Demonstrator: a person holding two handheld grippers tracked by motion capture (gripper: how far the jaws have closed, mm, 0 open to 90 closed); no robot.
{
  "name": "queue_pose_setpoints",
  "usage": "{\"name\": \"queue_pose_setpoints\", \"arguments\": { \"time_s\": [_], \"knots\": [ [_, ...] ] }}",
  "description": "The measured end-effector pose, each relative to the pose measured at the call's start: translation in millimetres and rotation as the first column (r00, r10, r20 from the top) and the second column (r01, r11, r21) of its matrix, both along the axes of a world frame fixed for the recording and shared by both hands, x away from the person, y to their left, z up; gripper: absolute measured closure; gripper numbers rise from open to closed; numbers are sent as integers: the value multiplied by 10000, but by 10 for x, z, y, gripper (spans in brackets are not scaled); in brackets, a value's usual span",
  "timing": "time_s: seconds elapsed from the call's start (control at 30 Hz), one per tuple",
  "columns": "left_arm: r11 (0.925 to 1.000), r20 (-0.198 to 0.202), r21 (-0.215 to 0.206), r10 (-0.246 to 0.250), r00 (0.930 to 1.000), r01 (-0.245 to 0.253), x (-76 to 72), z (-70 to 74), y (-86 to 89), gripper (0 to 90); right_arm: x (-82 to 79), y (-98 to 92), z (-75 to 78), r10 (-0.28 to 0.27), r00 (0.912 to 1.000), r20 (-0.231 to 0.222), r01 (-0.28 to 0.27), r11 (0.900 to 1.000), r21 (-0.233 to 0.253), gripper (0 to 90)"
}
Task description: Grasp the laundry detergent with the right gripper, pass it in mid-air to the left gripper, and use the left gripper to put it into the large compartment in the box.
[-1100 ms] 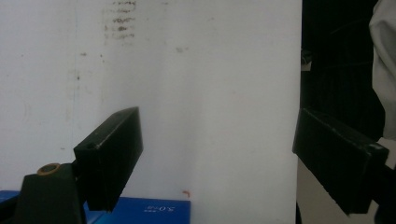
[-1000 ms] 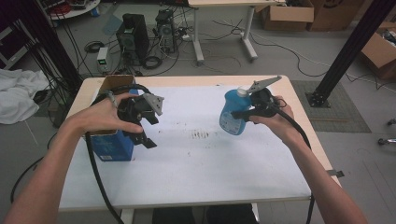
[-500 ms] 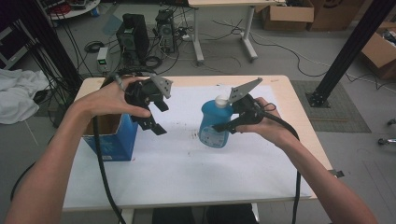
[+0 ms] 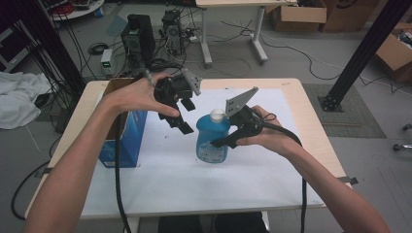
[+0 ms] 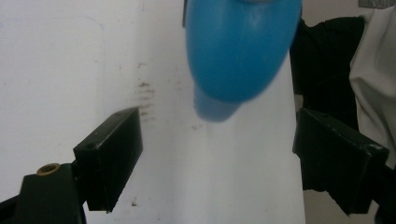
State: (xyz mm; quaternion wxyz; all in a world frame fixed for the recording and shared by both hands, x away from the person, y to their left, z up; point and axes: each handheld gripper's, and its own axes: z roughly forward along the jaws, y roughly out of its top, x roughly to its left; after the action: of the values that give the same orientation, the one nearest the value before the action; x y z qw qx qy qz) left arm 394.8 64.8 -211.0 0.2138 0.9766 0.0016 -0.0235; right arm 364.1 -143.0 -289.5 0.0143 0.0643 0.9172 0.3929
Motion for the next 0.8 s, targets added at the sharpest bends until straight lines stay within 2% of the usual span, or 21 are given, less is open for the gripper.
{"name": "queue_pose_setpoints", "arguments": {
  "time_s": [0.1,0.37,0.57,0.8],
  "knots": [
    [9997,21,-121,-221,9998,222,-20,9,-122,166,1,31,-30,169,9999,6,-169,9997,-152,472],
    [9996,31,-28,-283,9996,283,-106,-33,-309,167,-2,55,-70,213,9998,-60,-213,9998,-10,472],
    [9989,170,415,-204,9996,197,-126,-111,-384,175,3,59,-83,189,9998,-6,-189,9998,-53,471],
    [9994,32,333,-128,9999,127,-130,-188,-435,203,5,61,-105,174,9998,-21,-175,9998,-44,471]
  ]
}}
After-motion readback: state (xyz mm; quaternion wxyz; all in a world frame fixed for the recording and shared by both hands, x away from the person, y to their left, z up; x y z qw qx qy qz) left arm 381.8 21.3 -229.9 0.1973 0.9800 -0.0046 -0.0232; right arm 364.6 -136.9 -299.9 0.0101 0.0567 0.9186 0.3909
